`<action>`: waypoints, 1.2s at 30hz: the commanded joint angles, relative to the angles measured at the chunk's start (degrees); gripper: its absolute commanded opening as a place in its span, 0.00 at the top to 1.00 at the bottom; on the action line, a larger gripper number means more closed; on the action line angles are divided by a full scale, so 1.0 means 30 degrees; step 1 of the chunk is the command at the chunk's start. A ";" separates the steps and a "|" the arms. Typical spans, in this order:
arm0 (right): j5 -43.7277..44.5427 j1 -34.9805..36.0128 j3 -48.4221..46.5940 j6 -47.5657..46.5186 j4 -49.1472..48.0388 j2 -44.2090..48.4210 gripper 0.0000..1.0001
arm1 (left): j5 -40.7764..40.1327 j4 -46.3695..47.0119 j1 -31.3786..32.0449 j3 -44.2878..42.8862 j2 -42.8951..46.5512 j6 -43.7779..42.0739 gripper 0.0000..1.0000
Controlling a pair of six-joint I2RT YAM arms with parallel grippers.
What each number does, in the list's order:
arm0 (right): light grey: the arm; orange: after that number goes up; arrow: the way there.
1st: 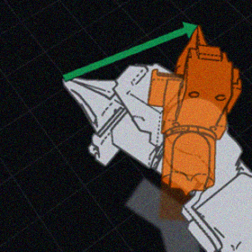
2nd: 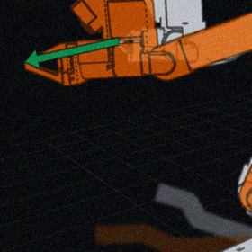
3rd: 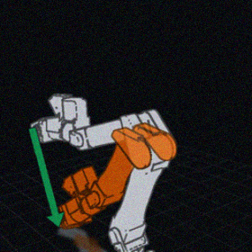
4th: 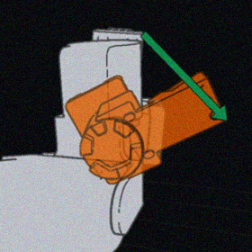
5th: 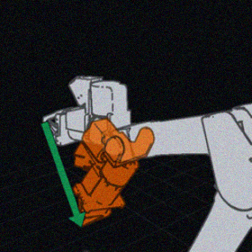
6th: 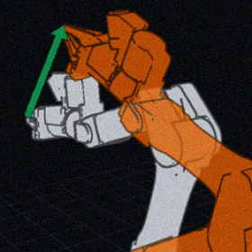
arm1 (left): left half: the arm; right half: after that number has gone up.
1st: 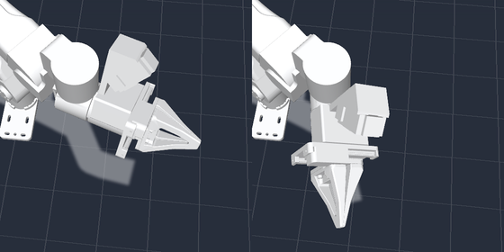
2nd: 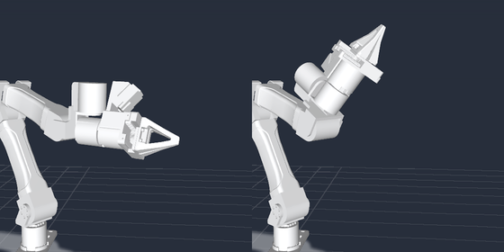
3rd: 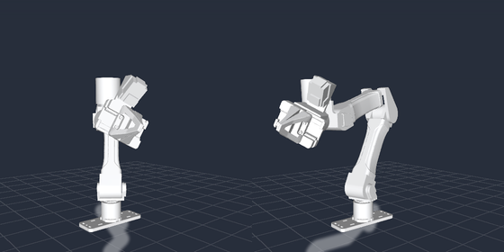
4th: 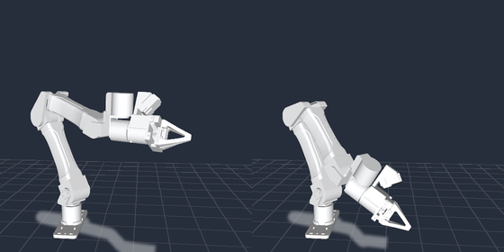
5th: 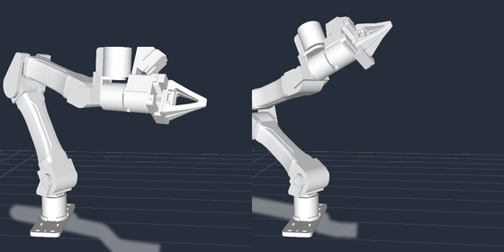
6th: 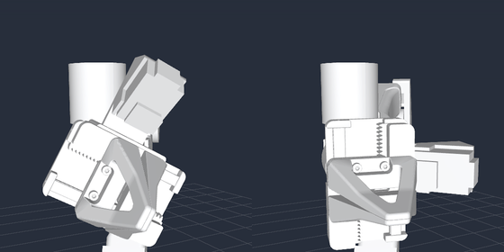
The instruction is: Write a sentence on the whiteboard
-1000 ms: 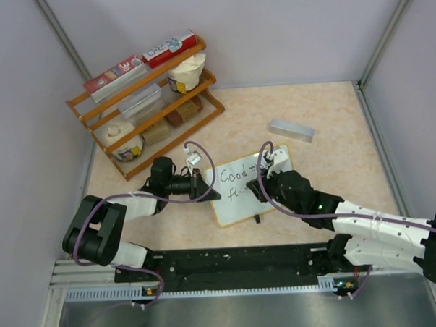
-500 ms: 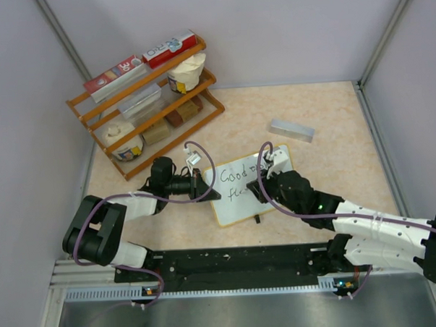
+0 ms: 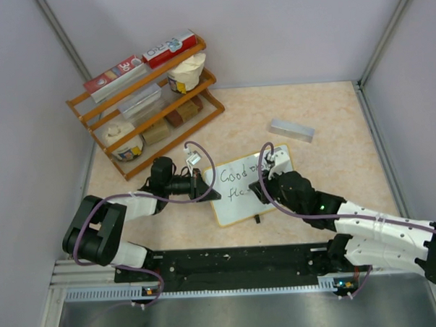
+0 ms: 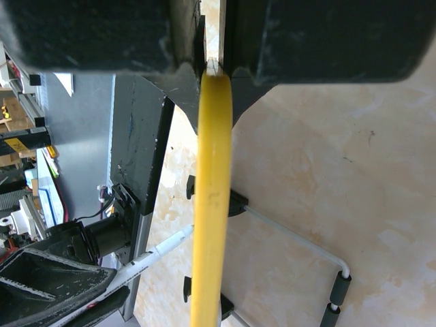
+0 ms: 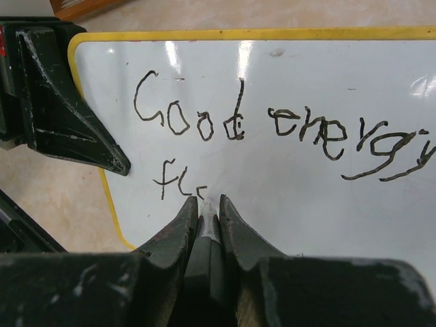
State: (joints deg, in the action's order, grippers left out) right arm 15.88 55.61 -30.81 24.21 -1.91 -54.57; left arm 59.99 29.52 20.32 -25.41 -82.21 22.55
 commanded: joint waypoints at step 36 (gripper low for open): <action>0.0040 -0.0433 -0.0952 0.0339 -0.1384 -0.0004 1.00 | -0.0865 -0.0523 0.0200 -0.0261 0.0159 -0.1041 1.00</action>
State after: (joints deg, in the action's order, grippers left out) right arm 16.69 54.96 -31.86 24.29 -2.42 -54.52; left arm 60.01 29.52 20.36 -25.41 -82.21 22.55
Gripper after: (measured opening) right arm 0.106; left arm 0.081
